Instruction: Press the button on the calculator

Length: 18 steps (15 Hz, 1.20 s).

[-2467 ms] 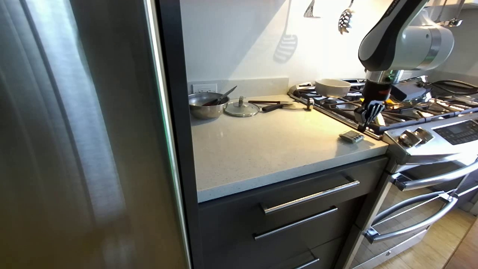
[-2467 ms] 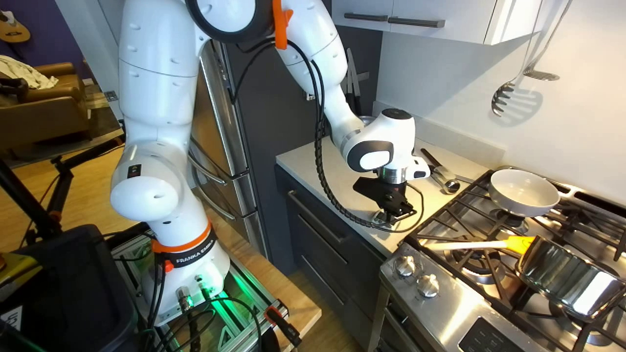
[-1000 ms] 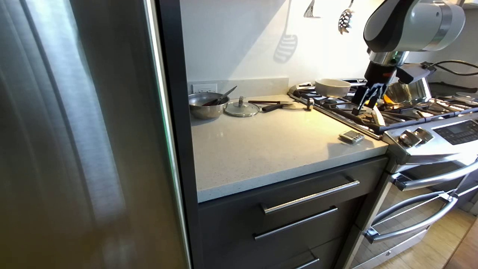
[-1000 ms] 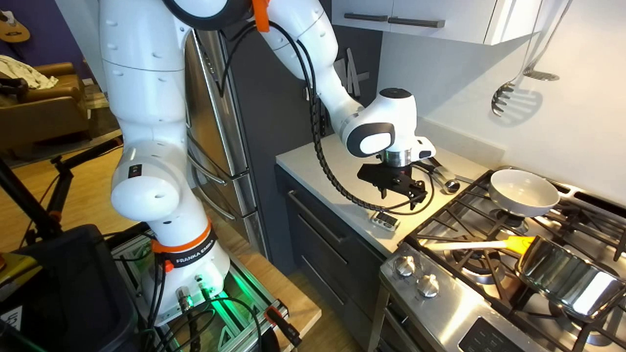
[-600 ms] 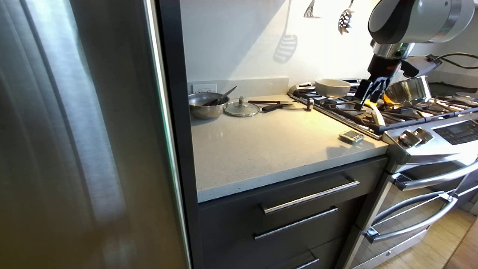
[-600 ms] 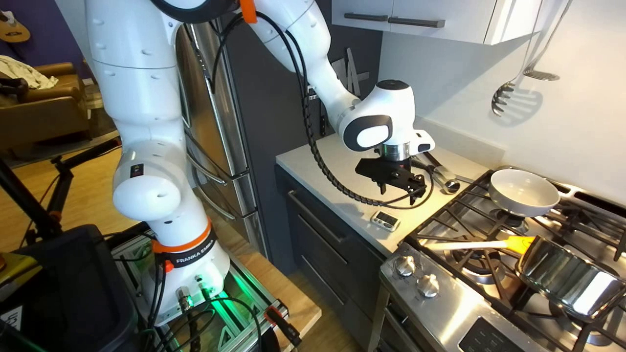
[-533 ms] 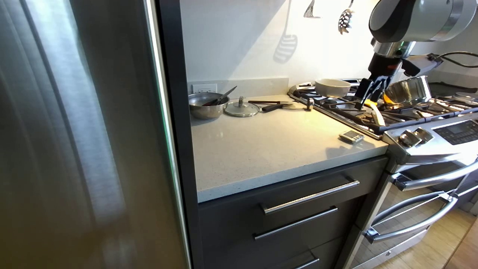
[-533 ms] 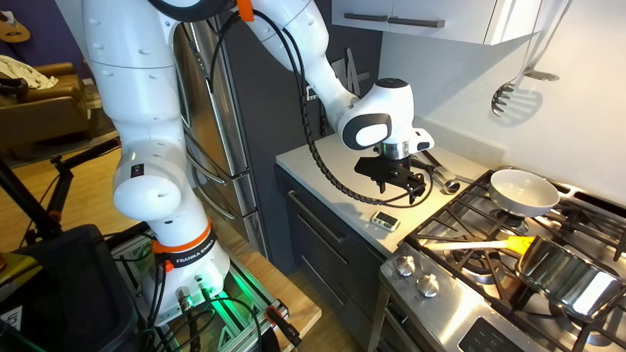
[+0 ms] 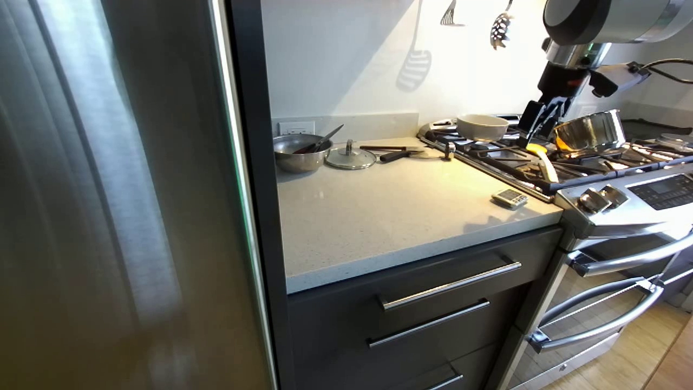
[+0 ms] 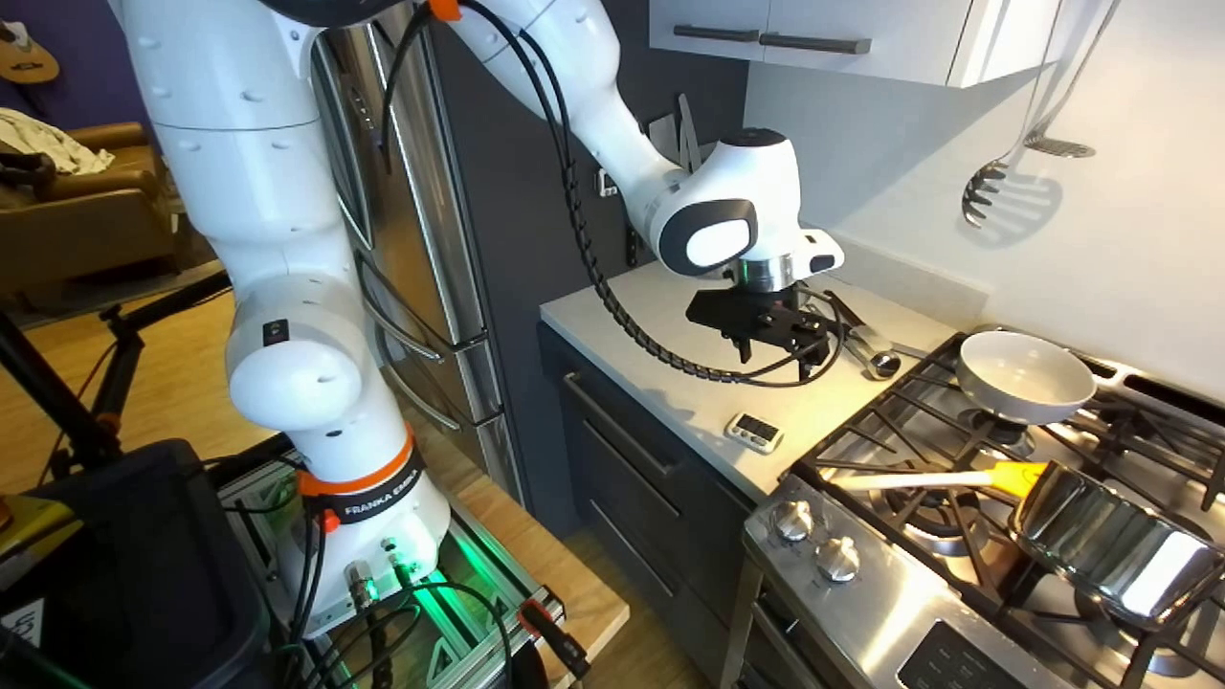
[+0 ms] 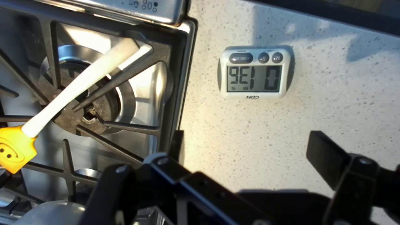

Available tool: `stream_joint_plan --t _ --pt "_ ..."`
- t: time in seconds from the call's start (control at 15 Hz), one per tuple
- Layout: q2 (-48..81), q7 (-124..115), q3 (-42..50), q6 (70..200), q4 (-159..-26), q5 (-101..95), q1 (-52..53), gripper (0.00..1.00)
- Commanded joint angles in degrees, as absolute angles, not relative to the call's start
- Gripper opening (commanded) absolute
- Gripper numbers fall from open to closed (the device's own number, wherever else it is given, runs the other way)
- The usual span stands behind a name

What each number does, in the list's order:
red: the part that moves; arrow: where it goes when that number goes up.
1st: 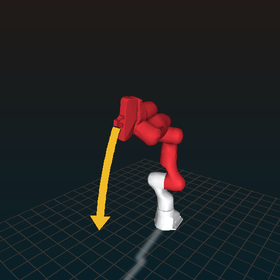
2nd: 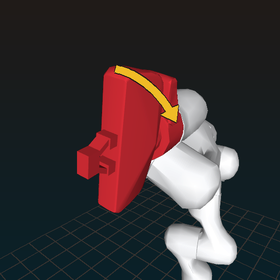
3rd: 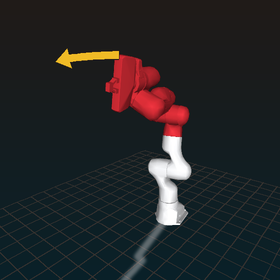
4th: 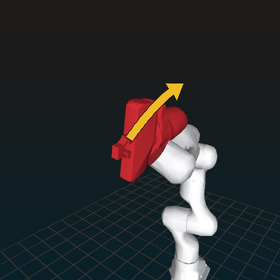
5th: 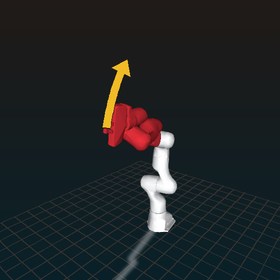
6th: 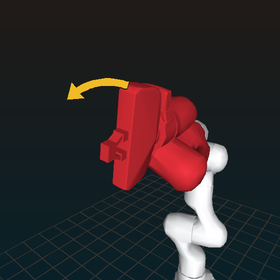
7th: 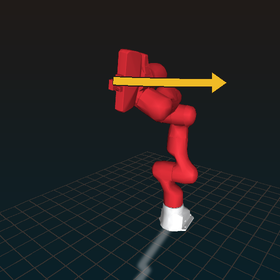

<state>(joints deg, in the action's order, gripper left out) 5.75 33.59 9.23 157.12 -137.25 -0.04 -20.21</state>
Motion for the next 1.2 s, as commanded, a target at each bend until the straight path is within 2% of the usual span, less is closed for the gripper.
stream_joint_plan --t 0.0,1.13 --pt "2.6 31.3 10.9 155.6 -139.4 -2.2 -18.5 1.00" --pt "3.6 31.8 11.2 157.0 -138.4 -1.4 -17.8 1.00"
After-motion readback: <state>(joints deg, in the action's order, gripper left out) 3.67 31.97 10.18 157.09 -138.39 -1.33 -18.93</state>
